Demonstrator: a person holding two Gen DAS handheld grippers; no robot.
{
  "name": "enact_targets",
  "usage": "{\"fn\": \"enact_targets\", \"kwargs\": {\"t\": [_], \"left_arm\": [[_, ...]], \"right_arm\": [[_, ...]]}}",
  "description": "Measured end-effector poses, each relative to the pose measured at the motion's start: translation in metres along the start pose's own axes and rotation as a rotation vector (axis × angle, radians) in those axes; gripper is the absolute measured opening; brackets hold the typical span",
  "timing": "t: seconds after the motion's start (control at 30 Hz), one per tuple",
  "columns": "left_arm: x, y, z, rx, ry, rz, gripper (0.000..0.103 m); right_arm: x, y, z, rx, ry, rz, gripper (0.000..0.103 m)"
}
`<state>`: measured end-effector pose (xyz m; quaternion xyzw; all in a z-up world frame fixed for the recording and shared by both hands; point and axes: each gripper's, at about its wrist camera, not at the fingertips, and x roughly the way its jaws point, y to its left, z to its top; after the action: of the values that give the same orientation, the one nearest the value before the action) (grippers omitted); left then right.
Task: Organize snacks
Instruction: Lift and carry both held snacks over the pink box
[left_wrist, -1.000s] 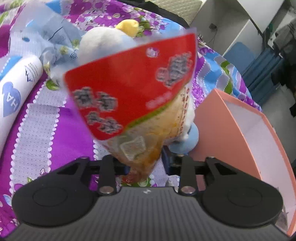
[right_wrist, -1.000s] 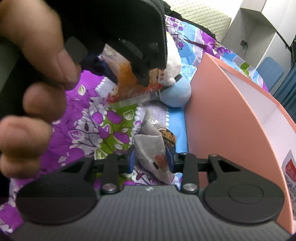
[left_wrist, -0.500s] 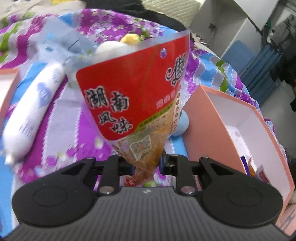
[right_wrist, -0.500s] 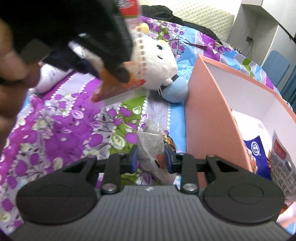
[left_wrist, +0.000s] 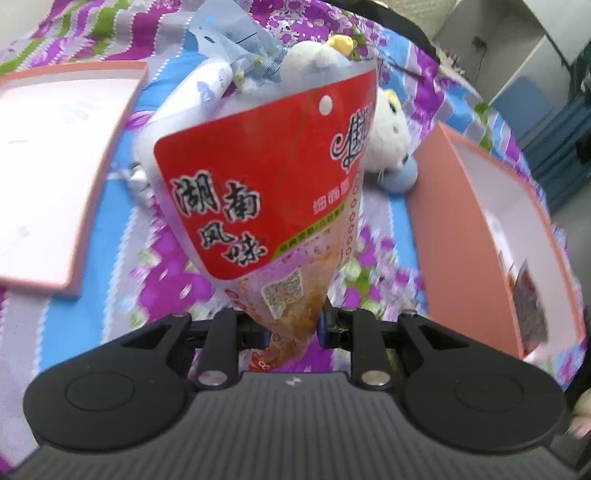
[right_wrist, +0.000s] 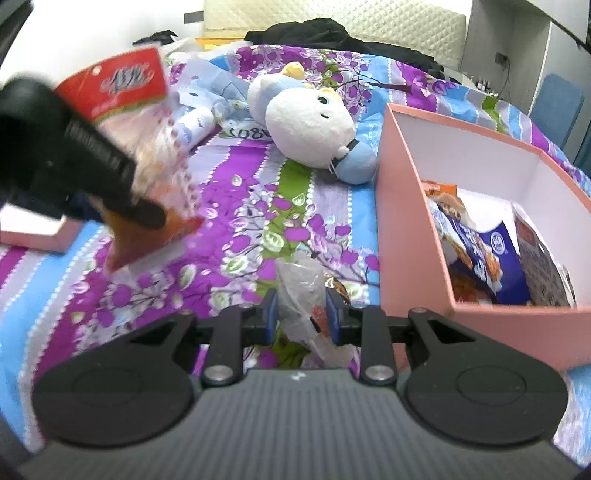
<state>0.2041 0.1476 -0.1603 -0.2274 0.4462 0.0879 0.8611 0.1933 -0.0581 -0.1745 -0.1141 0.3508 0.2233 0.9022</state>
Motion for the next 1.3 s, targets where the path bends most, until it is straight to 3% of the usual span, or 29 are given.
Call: {"fn": "enact_targets", "kwargs": {"t": [0.33,0.57,1.0,1.3], "left_arm": [[-0.045,0.002,-0.088,0.024,0.063,0.075,0.026],[-0.074,0.003,-0.11,-0.003,0.048,0.081,0.026],[-0.121,-0.048,-0.088,0.06,0.0,0.044,0.026],[-0.153,-0.096,-0.051,0.103,-0.069,-0.049,0.026]], "right_arm": [[-0.051,-0.009,-0.018,0.089,0.004,0.081,0.029],[-0.075,-0.01,-0.03,0.121,0.027,0.13,0.027],[-0.132,-0.035,-0.005,0.164,-0.081,0.133,0.026],[-0.164,-0.078,0.03,0.215,-0.195,0.083,0.025]]}}
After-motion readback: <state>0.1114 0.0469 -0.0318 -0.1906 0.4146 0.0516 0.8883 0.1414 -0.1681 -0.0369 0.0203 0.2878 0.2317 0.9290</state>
